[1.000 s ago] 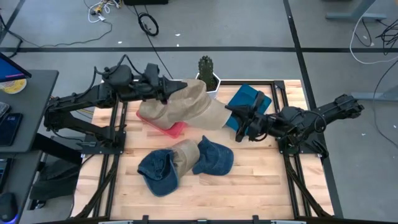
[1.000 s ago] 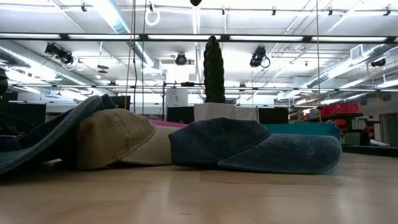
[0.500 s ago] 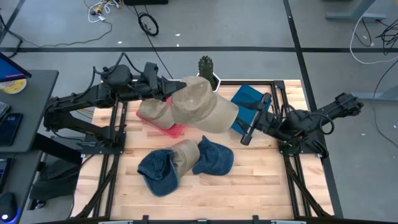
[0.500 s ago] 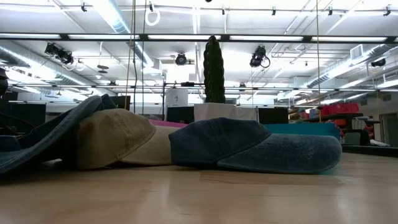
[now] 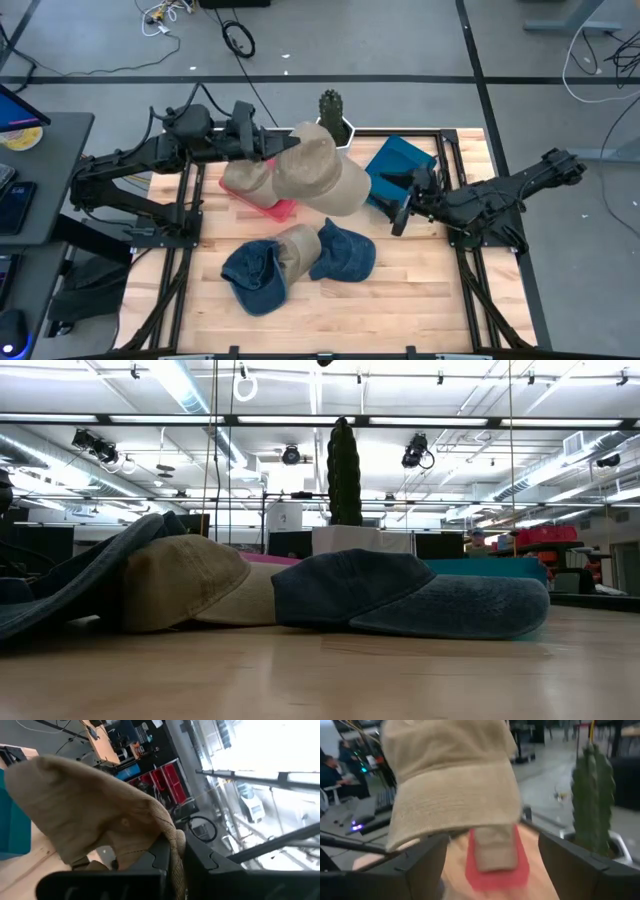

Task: Pick & Place hat
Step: Put the right brown cap into the red bin

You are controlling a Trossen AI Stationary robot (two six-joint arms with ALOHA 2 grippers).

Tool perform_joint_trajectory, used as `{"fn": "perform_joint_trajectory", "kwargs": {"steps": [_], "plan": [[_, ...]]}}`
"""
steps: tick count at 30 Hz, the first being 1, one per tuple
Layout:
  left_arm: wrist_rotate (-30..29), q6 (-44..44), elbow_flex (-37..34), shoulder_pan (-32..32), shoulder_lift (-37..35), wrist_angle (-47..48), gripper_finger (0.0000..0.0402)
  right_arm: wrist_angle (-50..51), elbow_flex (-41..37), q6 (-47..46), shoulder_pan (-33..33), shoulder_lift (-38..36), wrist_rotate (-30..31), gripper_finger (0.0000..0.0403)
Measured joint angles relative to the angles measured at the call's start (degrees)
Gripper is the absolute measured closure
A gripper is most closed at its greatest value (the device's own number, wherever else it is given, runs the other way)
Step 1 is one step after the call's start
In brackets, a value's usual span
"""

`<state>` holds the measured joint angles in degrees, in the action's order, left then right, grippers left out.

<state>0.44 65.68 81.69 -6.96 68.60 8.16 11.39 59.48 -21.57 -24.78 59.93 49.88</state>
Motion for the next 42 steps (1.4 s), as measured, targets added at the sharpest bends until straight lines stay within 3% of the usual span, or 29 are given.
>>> {"fn": "perform_joint_trajectory", "kwargs": {"steps": [11,16,22,31,42], "plan": [[0.22,-15.36,-0.04,0.0,-0.02,17.18,0.0373,22.45,0.0,-19.71,-0.35,-5.56,-2.67,0.0134],[-2.73,-24.06,-0.04,0.0,-0.02,27.37,0.0373,26.58,0.0,-23.71,-0.35,-5.73,-4.05,0.0158],[-8.39,-28.51,-0.04,-1.7,0.0,38.08,0.0373,27.28,0.0,-26.05,-0.35,-4.91,-5.42,0.018],[-14.46,-36.14,-0.67,-5.55,0.0,41.11,0.0373,27.26,0.0,-28.35,-0.35,-4.09,-5.9,0.0191],[-15.72,-32.96,-11.28,-5.52,0.09,34.45,0.0373,27.26,-0.01,-30.24,-0.35,-3.83,-5.86,0.0191]]}}
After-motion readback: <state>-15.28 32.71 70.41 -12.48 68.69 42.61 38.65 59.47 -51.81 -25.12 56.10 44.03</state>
